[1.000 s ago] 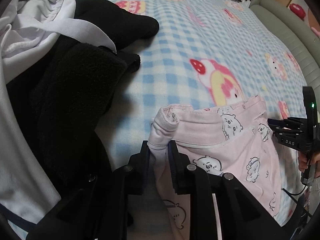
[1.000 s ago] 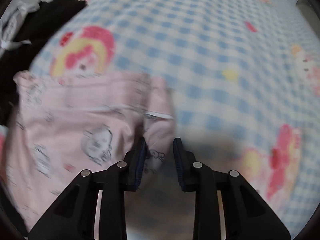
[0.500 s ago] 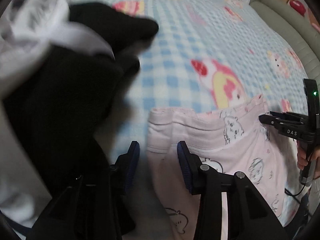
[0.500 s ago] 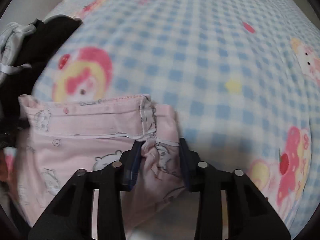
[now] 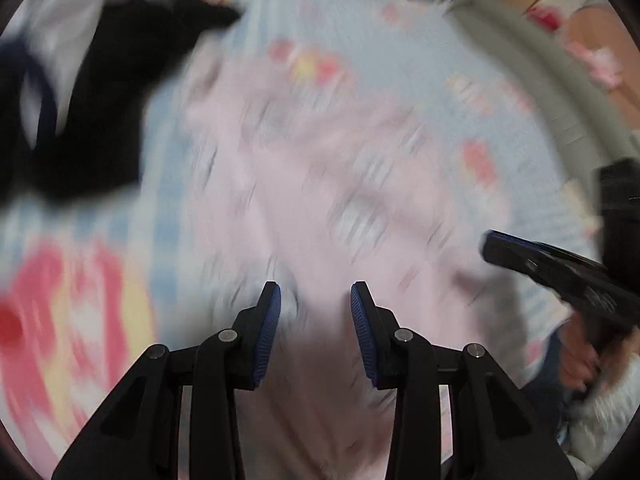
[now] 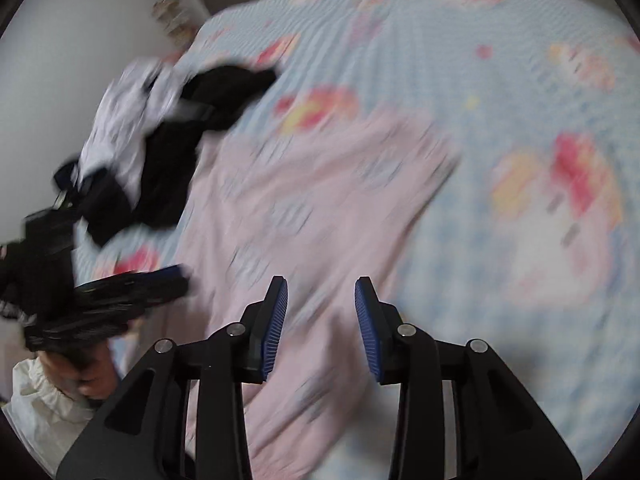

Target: Fold clothes

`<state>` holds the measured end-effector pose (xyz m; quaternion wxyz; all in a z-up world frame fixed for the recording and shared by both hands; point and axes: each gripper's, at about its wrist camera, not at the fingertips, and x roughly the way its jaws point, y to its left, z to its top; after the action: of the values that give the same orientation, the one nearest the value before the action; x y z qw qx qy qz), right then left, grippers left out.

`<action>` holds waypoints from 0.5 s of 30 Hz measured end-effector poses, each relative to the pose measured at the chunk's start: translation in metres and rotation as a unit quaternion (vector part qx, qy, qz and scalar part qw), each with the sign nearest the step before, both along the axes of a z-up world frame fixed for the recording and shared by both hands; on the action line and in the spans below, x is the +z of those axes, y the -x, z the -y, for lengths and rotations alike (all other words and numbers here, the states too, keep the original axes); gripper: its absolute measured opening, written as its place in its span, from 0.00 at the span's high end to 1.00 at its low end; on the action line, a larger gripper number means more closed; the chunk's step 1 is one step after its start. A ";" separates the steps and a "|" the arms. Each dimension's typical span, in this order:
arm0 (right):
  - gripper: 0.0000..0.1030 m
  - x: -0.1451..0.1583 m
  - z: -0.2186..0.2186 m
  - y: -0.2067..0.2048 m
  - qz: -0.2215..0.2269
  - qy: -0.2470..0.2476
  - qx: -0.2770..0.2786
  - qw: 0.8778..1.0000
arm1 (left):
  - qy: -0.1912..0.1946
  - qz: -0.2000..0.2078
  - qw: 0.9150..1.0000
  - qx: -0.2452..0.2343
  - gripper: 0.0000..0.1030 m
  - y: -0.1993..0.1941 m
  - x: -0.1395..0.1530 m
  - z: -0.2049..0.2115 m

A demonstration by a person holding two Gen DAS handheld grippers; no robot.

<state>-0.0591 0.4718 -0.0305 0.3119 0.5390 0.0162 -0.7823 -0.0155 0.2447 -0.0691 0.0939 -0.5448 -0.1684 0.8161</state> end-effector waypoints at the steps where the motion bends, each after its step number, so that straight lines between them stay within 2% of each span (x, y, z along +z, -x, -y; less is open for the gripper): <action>1: 0.66 -0.015 0.005 -0.016 0.011 -0.008 0.006 1.000 | 0.014 0.022 1.000 0.009 0.70 -0.007 -0.009 -0.002; 3: 0.67 -0.040 0.007 -0.032 0.017 -0.048 0.013 0.999 | 0.013 0.030 0.999 0.036 0.78 -0.026 -0.009 0.009; 5: 0.68 -0.056 -0.008 -0.049 0.008 -0.093 -0.003 0.996 | 0.020 0.033 0.998 0.058 0.81 -0.044 -0.004 0.020; 7: 0.65 -0.051 -0.029 -0.062 0.008 -0.087 -0.027 0.996 | 0.001 0.020 0.998 0.061 0.81 -0.062 0.004 0.025; 9: 0.63 -0.040 -0.038 -0.074 -0.004 -0.084 -0.035 0.996 | -0.062 0.003 0.997 0.045 0.81 -0.074 0.007 0.020; 11: 0.62 -0.031 -0.039 -0.087 -0.011 -0.050 -0.025 0.998 | -0.067 -0.012 0.997 0.033 0.81 -0.085 0.006 0.005; 13: 0.61 -0.028 -0.036 -0.096 -0.007 -0.022 -0.012 1.000 | -0.038 0.022 0.999 0.030 0.81 -0.084 -0.011 -0.011; 15: 0.61 -0.039 -0.027 -0.103 0.002 -0.057 -0.005 0.998 | -0.026 0.058 0.997 0.041 0.81 -0.089 -0.024 -0.011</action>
<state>0.0436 0.4984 -0.0693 0.2768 0.5573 0.0577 -0.7807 0.0737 0.2554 -0.0927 0.0645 -0.5812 -0.2171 0.7816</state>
